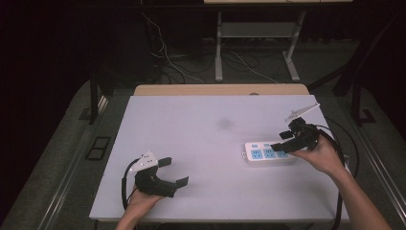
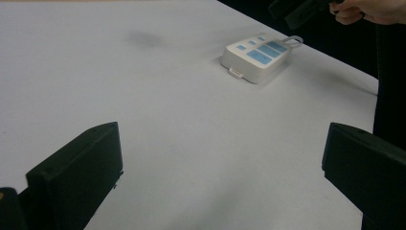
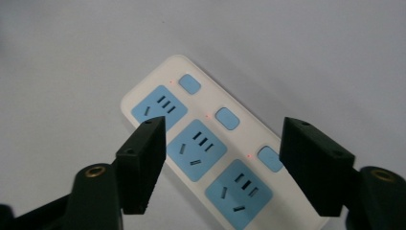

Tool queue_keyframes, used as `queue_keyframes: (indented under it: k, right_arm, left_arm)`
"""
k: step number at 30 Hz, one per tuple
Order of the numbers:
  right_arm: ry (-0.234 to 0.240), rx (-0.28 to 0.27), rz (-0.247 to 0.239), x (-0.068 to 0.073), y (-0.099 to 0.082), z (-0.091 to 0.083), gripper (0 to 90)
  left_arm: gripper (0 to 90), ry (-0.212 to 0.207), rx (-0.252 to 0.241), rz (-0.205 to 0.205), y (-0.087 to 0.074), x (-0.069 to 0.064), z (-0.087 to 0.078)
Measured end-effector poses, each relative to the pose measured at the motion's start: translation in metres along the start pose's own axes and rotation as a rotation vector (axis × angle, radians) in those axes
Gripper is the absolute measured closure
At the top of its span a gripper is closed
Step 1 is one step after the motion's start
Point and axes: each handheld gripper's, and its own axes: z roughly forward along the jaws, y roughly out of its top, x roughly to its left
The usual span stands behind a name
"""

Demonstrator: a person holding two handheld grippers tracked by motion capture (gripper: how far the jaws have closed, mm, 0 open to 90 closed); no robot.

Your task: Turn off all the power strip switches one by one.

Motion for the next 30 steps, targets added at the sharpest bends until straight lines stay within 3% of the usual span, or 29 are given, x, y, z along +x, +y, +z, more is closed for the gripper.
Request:
queue_keyframes:
  k: [3, 7, 8, 9, 12, 16, 30]
  right_arm:
    - [-0.016, 0.003, 0.004, -0.005, -0.001, 0.001, 46.2]
    - [-0.003, 0.002, 0.021, -0.012, -0.003, 0.0, 61.9]
    - [-0.003, 0.002, 0.021, -0.012, -0.003, 0.0, 61.9]
    - [0.004, 0.0, 0.026, -0.015, -0.004, 0.0, 70.9]
    - [0.019, -0.001, 0.042, -0.019, -0.005, 0.001, 83.8]
    - [0.028, 0.004, 0.051, -0.023, -0.005, 0.003, 89.8]
    - [0.032, 0.009, 0.078, -0.037, -0.007, 0.016, 89.8]
  left_arm:
    - [0.0, 0.002, 0.0, -0.002, 0.0, 0.0, 0.0]
    - [0.0, 0.003, -0.002, -0.003, 0.0, 0.0, -0.001]
    - [0.0, 0.003, -0.001, -0.002, 0.0, 0.0, -0.001]
    - [0.0, 0.003, -0.001, -0.002, 0.0, 0.0, 0.0]
    - [0.0, 0.003, 0.003, -0.001, 0.0, 0.0, 0.0]
    - [0.0, 0.004, 0.007, -0.001, 0.0, 0.0, 0.001]
    - [0.0, 0.006, 0.014, 0.005, 0.0, 0.0, 0.002]
